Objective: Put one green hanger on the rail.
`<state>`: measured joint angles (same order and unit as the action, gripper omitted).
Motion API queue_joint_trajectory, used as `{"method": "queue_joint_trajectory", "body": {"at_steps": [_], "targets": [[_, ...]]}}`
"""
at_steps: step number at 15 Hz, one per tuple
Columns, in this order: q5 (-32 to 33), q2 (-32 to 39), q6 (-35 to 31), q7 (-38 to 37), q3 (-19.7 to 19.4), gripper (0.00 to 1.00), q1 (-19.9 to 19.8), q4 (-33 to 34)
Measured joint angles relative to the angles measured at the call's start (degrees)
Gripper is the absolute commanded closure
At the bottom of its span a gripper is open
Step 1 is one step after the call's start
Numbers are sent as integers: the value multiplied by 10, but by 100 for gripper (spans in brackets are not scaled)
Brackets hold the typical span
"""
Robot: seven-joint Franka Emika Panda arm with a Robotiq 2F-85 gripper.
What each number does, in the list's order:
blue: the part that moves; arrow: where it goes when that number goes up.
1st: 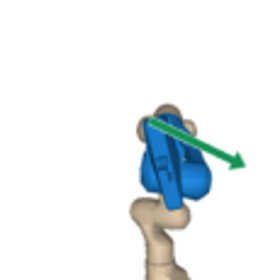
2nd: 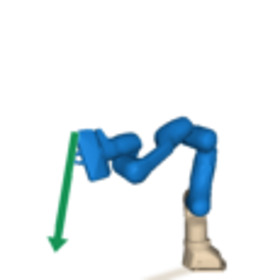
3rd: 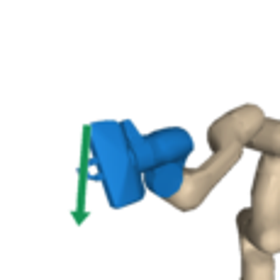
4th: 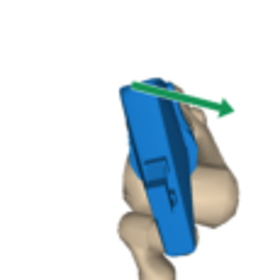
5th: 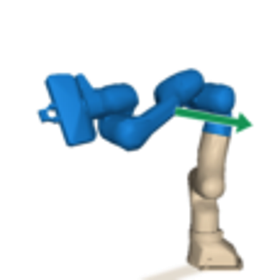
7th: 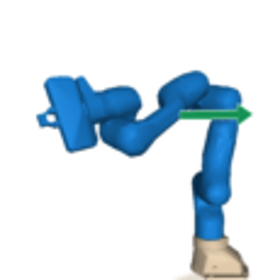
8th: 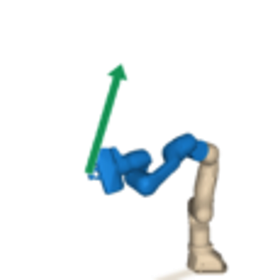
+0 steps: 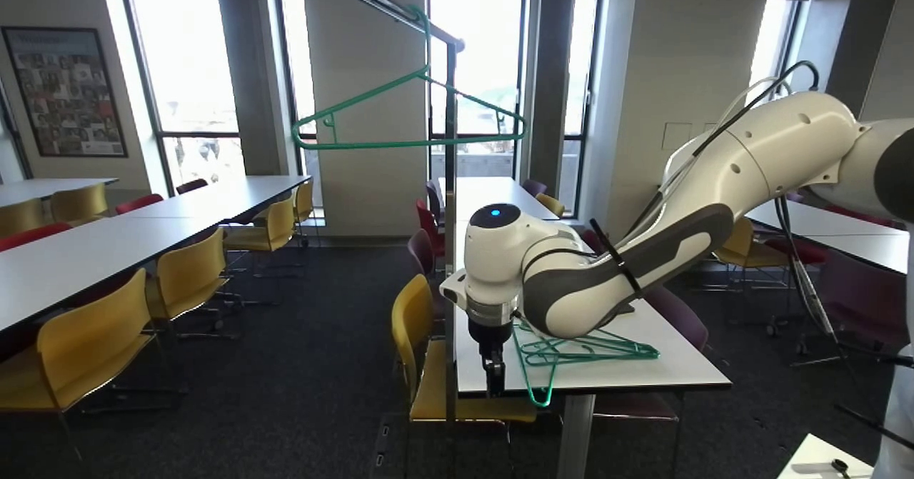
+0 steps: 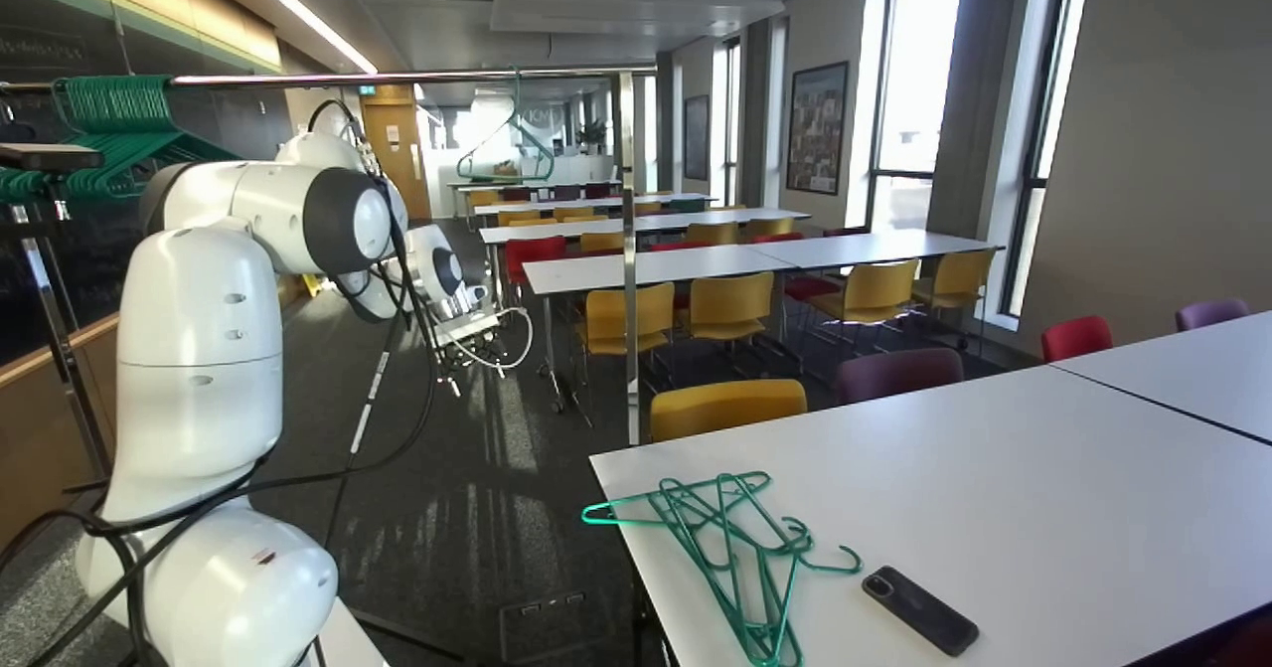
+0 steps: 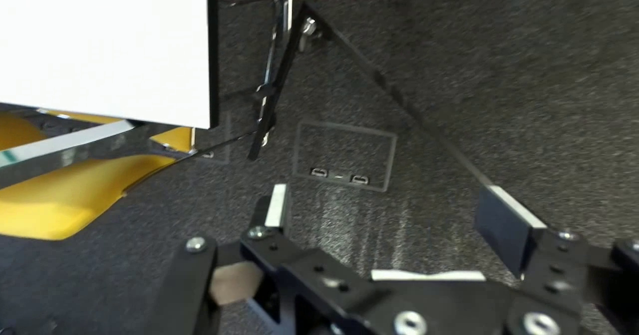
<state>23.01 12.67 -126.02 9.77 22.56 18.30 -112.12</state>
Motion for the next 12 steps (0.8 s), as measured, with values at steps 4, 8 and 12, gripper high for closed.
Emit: {"method": "queue_joint_trajectory", "body": {"at_steps": [4,8,12], "targets": [[-133,-3,147,73,0,0,0,34],[-174,-3,206,97,-2,0,-2,57],[-175,0,206,97,-2,0,-2,57]]}}
